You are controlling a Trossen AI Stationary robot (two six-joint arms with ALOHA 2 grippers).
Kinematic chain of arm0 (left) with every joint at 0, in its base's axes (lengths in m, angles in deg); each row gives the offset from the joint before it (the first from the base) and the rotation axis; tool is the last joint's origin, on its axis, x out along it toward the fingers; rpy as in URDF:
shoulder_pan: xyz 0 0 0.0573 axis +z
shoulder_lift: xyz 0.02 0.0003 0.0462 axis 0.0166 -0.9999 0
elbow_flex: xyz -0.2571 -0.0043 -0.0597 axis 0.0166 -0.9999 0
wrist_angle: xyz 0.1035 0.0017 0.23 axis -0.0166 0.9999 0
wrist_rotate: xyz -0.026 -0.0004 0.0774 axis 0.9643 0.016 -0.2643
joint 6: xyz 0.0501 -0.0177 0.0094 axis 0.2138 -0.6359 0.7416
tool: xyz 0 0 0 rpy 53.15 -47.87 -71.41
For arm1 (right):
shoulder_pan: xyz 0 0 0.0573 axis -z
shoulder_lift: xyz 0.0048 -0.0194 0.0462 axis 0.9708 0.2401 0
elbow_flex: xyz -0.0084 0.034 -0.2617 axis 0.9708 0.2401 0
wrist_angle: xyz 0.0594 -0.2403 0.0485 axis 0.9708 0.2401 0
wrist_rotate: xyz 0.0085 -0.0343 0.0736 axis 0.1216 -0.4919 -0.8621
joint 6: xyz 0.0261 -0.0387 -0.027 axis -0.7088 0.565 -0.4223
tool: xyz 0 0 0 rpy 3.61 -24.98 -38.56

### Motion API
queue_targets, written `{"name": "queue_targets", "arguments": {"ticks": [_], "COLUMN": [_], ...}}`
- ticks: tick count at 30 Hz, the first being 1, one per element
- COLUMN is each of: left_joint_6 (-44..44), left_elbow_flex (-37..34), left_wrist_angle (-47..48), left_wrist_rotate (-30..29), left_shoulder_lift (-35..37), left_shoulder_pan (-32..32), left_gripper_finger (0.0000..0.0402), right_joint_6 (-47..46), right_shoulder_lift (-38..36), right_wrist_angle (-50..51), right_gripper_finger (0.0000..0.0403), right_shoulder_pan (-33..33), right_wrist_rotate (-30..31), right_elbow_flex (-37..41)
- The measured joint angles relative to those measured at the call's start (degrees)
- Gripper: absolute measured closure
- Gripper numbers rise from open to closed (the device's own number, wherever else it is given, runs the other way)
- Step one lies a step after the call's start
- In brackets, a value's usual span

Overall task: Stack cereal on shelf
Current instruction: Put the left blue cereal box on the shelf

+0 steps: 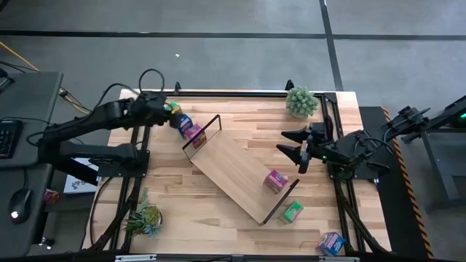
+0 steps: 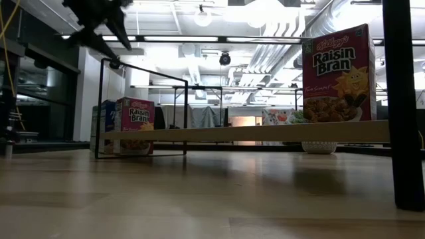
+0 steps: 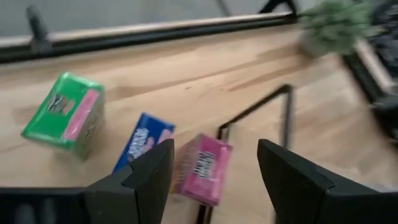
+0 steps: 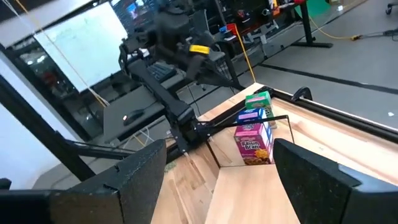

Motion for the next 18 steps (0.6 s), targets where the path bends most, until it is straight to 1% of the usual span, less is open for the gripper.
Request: {"name": "queue_targets", "arguments": {"ticks": [4, 8, 10, 13, 18], "left_joint_6": [1.1, 5.7, 7.9, 11.6, 20.0], "left_elbow_flex": [0.0, 0.0, 0.0, 0.0, 0.0], "left_wrist_angle": [0.5, 0.4, 0.4, 0.4, 0.4], "left_wrist_rotate": [3.9, 6.7, 8.9, 12.3, 14.2], "left_shoulder_lift": [-4.7, -9.2, -11.2, -13.5, -15.9], "left_shoulder_pan": [4.8, 8.9, 10.5, 12.4, 13.4], "left_gripper_finger": [0.0178, 0.0179, 0.0179, 0.0179, 0.0179], "right_joint_6": [1.6, 1.5, 0.9, 0.0, -1.3], "right_shoulder_lift": [0.0, 0.0, 0.0, 0.0, 0.0], "right_wrist_angle": [0.1, 0.9, 1.4, 2.2, 3.4], "right_gripper_finger": [0.0114, 0.0114, 0.0114, 0.0114, 0.0114], "right_shoulder_pan": [1.3, 2.3, 2.5, 3.1, 3.9], "right_wrist_rotate": [-2.1, -3.2, -3.2, -3.2, -3.2], "right_elbow_flex": [0.0, 0.0, 0.0, 0.0, 0.0]}}
